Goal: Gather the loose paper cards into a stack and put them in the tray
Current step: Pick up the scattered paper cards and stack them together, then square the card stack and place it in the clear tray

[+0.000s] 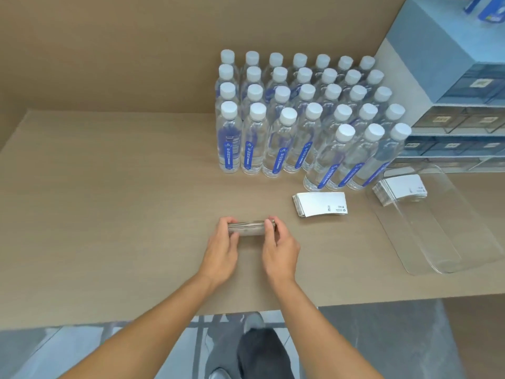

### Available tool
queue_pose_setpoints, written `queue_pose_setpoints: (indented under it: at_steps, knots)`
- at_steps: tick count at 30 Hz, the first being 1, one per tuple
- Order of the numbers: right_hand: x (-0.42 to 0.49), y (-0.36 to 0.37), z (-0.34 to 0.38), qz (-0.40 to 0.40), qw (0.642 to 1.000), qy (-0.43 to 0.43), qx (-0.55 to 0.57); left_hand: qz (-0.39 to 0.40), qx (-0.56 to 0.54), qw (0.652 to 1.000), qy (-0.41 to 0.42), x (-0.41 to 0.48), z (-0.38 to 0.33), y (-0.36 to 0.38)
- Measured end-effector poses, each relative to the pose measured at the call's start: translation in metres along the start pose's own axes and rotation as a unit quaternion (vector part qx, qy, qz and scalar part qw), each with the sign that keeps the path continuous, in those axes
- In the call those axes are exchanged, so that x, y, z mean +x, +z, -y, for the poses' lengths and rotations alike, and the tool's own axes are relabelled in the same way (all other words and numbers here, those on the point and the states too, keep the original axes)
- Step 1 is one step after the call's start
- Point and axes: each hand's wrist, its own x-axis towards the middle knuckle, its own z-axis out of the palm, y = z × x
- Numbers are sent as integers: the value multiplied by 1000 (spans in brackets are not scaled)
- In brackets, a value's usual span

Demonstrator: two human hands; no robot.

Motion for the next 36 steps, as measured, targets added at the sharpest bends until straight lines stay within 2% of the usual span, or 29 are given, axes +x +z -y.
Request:
queue_pose_setpoints:
  at_steps: [2, 5, 9, 12, 17, 20, 22, 27, 31, 34, 36]
  knots:
    - [4, 2, -2, -8, 1000, 2, 8, -12, -21, 1000, -19, -2, 0, 8]
    - [9, 5, -7, -16, 999, 8, 37, -56, -119, 990, -53, 0, -8, 23]
    - [13, 6, -14, -24, 999, -19, 39, -163, -157, 971, -82, 5, -12, 40]
    - [14, 6, -12, -18, 997, -27, 68, -208, -209, 951, -94, 6, -16, 45]
    - [16, 8, -14, -12, 997, -17, 69, -237, -141, 959, -65, 2, -16, 48]
    - [15, 5, -18, 3, 996, -44, 73, -256, -124, 957, -60, 4, -13, 49]
    - [18, 4, -20, 11, 997, -57, 53, -254, -96, 960, -70, 10, -13, 51]
    - [32, -16, 4, 90, 993, -62, -47, -222, -71, 958, -167, 31, -35, 36]
    - [21, -40, 15, 149, 980, -67, -110, -198, -54, 955, -212, 21, -61, 24]
    - [12, -64, 18, 147, 980, -41, -124, -143, -48, 962, -226, 6, -90, 16]
    - [9, -86, 22, 137, 984, 2, -115, -84, -81, 964, -239, -6, -107, 15]
